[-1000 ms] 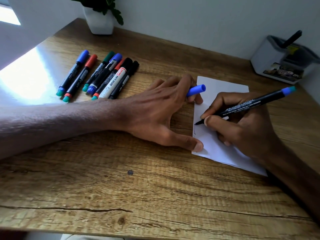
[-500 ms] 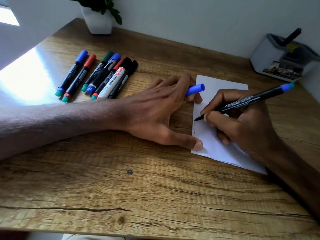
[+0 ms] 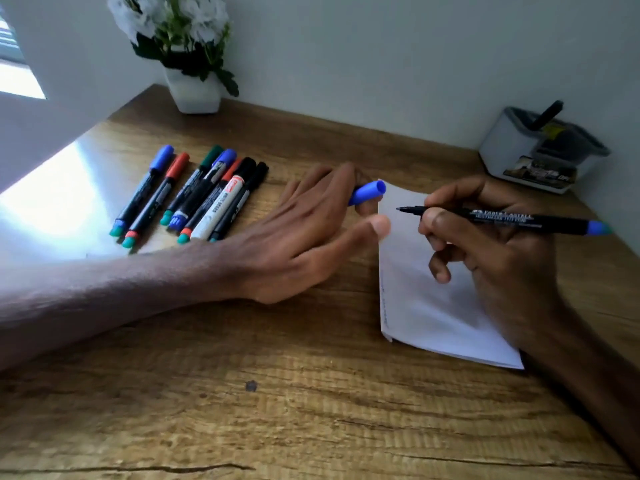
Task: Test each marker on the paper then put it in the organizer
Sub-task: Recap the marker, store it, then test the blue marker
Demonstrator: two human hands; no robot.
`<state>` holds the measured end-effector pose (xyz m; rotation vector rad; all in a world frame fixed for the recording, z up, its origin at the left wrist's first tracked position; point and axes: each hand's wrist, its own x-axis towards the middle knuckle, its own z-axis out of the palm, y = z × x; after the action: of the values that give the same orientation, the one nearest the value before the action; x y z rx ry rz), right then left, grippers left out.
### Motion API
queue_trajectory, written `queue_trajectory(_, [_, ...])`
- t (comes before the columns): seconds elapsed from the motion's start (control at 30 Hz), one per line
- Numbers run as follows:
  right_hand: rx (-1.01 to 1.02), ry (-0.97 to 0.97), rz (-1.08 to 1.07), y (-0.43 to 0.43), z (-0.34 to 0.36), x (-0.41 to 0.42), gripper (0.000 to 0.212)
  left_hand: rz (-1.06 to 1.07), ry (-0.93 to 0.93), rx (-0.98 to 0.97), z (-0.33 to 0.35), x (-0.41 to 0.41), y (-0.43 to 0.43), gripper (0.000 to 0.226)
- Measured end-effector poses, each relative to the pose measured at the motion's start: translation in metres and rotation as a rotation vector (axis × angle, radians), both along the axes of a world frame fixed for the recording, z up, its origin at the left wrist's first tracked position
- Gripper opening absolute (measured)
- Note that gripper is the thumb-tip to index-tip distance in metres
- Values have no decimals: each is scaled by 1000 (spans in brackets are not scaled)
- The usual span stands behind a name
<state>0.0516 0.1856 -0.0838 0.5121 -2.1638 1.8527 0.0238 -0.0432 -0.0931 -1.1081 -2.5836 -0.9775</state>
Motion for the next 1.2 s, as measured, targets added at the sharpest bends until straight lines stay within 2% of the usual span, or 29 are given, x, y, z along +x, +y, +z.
queue_trajectory(0.07, [-34, -14, 21, 0, 3, 0, 13, 10, 16, 75, -2, -4, -1, 30])
queue_trajectory(0.17, [-84, -48, 67, 2, 8, 1, 22, 53, 53, 61, -4, -11, -2, 29])
queue_trajectory(0.57, [-31, 35, 155, 3, 8, 3, 17, 47, 109, -52, -11, -19, -4, 27])
queue_trajectory(0.73, [48, 29, 114, 1, 6, 1, 16, 38, 101, -88, -13, -19, -3, 37])
queue_trajectory(0.83, [86, 34, 96, 0, 6, 2, 17, 8, 107, -86, -12, -18, -4, 35])
queue_trajectory(0.93, [119, 5, 84, -1, 7, 2, 17, -28, 106, -47, -8, -16, -3, 36])
queue_trajectory(1.07, [93, -79, 78, -3, 11, 1, 26, -89, 97, 76, -3, -13, -3, 31])
queue_trajectory(1.2, [150, 6, 70, -5, 8, -1, 24, -176, 74, 118, -1, -8, -1, 24])
